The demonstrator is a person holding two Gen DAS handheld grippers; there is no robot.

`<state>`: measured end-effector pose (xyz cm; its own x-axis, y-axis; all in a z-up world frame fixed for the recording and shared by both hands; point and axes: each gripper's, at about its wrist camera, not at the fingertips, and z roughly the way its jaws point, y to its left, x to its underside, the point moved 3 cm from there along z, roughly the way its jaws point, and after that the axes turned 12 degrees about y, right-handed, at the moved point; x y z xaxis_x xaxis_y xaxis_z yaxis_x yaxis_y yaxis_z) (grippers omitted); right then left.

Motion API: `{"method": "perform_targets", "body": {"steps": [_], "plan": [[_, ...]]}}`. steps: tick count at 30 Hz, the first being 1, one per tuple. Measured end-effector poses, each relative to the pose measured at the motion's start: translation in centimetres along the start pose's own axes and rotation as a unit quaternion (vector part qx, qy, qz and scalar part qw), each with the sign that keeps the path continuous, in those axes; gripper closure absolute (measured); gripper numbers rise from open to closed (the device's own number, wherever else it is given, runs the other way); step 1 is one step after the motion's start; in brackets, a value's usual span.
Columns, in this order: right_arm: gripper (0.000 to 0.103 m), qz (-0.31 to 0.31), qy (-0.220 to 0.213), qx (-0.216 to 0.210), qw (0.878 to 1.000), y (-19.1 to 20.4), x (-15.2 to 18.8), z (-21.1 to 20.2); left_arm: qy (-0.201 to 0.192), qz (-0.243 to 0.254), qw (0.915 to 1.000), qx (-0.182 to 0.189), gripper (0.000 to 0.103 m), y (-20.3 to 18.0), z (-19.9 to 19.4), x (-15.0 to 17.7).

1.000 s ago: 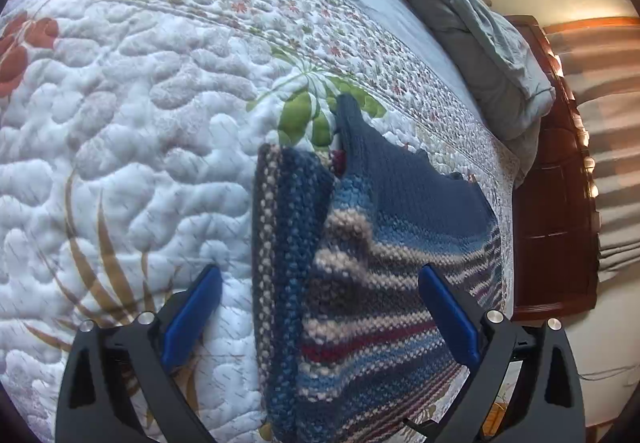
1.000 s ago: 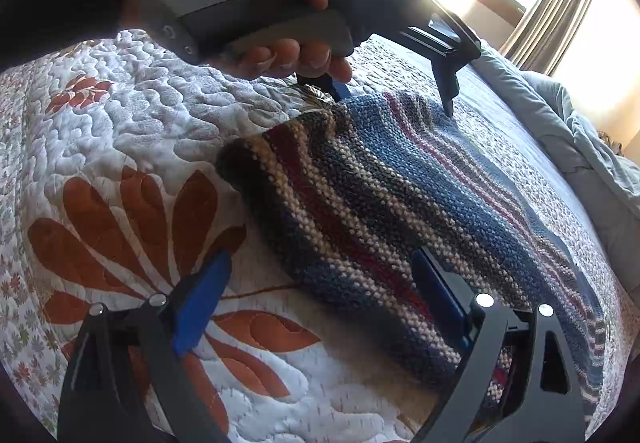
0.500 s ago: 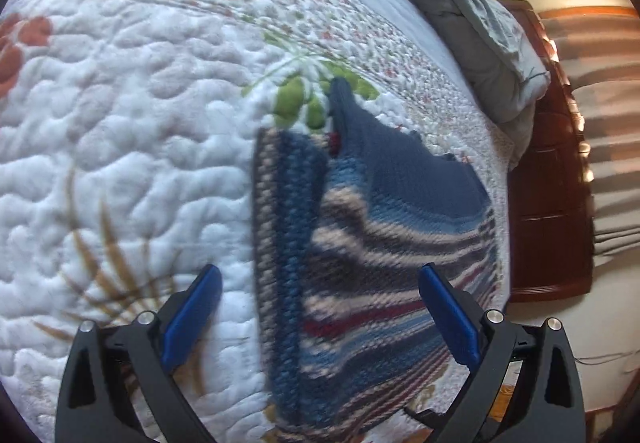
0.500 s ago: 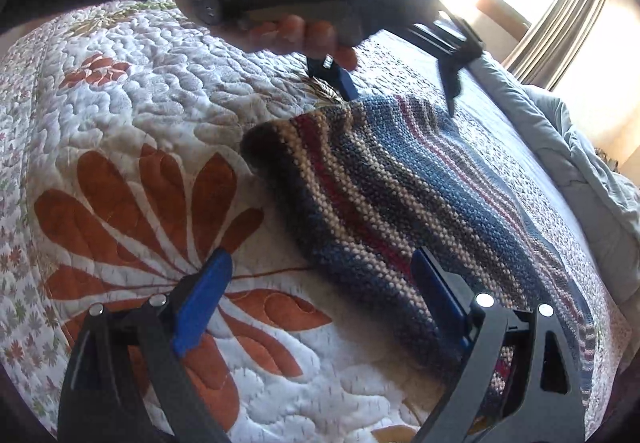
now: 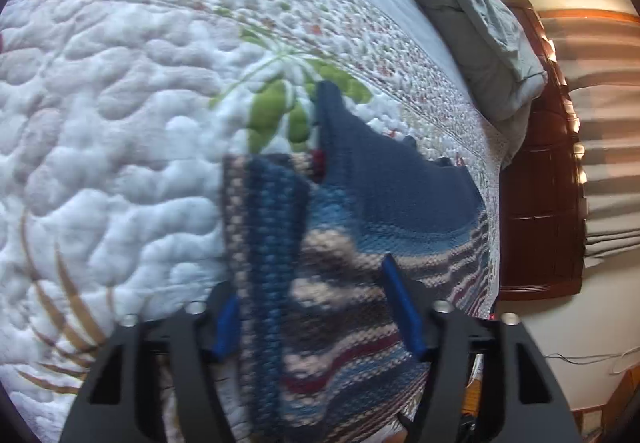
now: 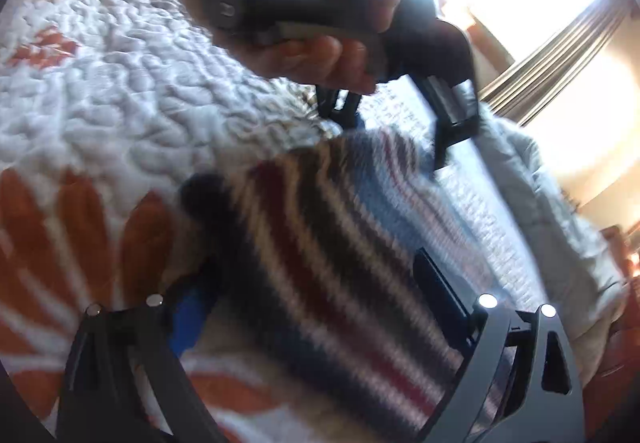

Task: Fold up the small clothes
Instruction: 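Move the left gripper to one end of the folded sweater and grasp it, then lift the grasped sweater end with the left gripper and fold it over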

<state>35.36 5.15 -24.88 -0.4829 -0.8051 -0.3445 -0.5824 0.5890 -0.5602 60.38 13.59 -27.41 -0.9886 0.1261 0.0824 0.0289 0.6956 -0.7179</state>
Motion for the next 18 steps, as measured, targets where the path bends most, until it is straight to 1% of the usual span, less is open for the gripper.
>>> {"method": "perform_targets", "body": {"steps": [1,3,5,6,7,8,9,10,11,12,13,14,16,17,18], "plan": [[0.010,-0.002,0.001,0.010,1.000,-0.2,-0.5,0.4,0.000,-0.001,1.0000,-0.001,0.051,0.2,-0.1,0.1],[0.009,0.000,0.003,0.023,1.000,-0.2,-1.3,0.9,-0.002,-0.004,1.0000,0.001,0.050,0.7,-0.2,0.1],[0.009,0.002,0.005,0.036,0.999,-0.2,-2.0,1.3,-0.012,-0.010,0.9998,0.010,0.039,0.9,-0.2,0.0],[0.009,0.005,0.006,0.038,0.999,-0.3,-2.2,1.6,-0.014,-0.009,0.9998,0.014,0.038,0.7,-0.2,-0.1],[0.010,0.010,0.006,0.037,0.999,-0.4,-2.3,1.7,-0.015,-0.006,0.9998,0.011,0.038,0.4,0.0,-0.2],[0.011,0.018,0.005,0.032,0.999,-0.6,-2.3,1.9,-0.014,-0.002,0.9999,0.008,0.043,0.3,0.0,-0.1],[0.025,0.021,0.006,0.026,0.999,-0.6,-2.2,2.0,-0.012,0.001,0.9999,0.006,0.047,0.2,0.0,-0.1],[0.044,0.023,0.009,0.012,1.000,-0.6,-2.2,2.1,-0.010,0.001,0.9999,0.004,0.056,0.1,0.0,0.0],[0.049,0.027,0.009,0.001,1.000,-0.6,-2.2,2.1,-0.011,0.001,0.9999,0.002,0.066,0.1,-0.1,0.1],[0.060,0.027,0.004,0.003,1.000,-0.5,-2.0,1.9,-0.015,0.000,0.9999,-0.002,0.071,0.2,-0.3,0.2],[0.067,0.026,0.000,0.003,1.000,-0.3,-1.8,1.6,-0.019,-0.001,0.9998,-0.004,0.075,0.1,-0.5,0.3],[0.068,0.029,-0.001,-0.002,1.000,-0.4,-1.8,1.4,-0.021,0.000,0.9997,-0.009,0.078,-0.2,-0.6,0.3],[0.074,0.040,-0.009,-0.012,0.999,-1.0,-1.6,0.8,-0.023,0.001,0.9993,-0.031,0.079,-0.9,-0.8,0.4],[0.075,0.045,-0.013,-0.016,0.999,-1.4,-1.5,0.5,-0.024,-0.001,0.9988,-0.042,0.080,-1.3,-0.8,0.4],[0.077,0.052,-0.018,-0.019,0.998,-1.5,-1.4,-0.2,-0.024,0.004,0.9978,-0.062,0.080,-1.9,-0.9,0.4]]}}
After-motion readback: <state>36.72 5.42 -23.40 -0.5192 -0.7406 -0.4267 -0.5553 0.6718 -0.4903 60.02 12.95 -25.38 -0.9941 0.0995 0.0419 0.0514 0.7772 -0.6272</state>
